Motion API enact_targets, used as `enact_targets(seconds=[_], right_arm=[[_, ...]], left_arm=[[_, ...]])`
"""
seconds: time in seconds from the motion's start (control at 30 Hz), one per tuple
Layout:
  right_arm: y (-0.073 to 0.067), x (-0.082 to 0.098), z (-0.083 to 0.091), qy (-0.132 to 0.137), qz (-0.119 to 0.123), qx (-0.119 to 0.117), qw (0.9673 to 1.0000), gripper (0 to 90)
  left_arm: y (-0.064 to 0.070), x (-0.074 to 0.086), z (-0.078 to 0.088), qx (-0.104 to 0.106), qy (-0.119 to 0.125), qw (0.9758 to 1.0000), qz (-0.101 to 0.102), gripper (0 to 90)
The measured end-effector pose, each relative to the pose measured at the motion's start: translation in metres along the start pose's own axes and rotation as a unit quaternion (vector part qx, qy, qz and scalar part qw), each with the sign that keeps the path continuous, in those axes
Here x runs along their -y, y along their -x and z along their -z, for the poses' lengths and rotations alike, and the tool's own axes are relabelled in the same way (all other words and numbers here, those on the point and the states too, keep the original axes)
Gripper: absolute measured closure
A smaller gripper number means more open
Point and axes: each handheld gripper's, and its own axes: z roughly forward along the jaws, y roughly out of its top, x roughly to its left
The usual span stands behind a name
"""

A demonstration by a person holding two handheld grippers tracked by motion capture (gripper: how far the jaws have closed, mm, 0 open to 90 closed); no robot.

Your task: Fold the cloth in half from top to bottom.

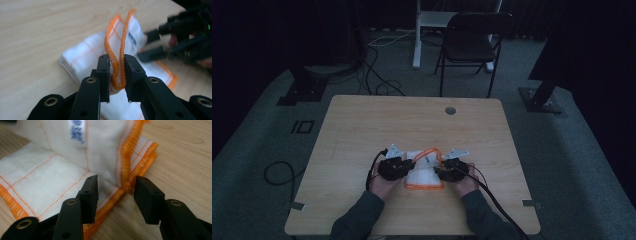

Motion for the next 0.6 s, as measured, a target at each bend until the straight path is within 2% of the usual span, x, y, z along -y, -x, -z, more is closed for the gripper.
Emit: enact_targets(seconds=[0.23,0.4,0.6], right_arm=[[-0.002,-0.001,0.009,0.001,0.005,0.000,1.0000,52.4],[-0.004,-0.001,0.025,0.020,0.007,-0.003,0.9998,51.8],[-0.003,0.001,0.037,0.030,0.006,-0.003,0.9995,51.9]], left_arm=[[0.006,0.016,0.000,0.006,-0.009,0.9999,-0.001,75.5],[0.010,0.022,0.000,0.007,-0.017,0.9998,-0.008,73.6],[0.012,0.032,0.005,0.009,-0.023,0.9997,-0.007,69.0]])
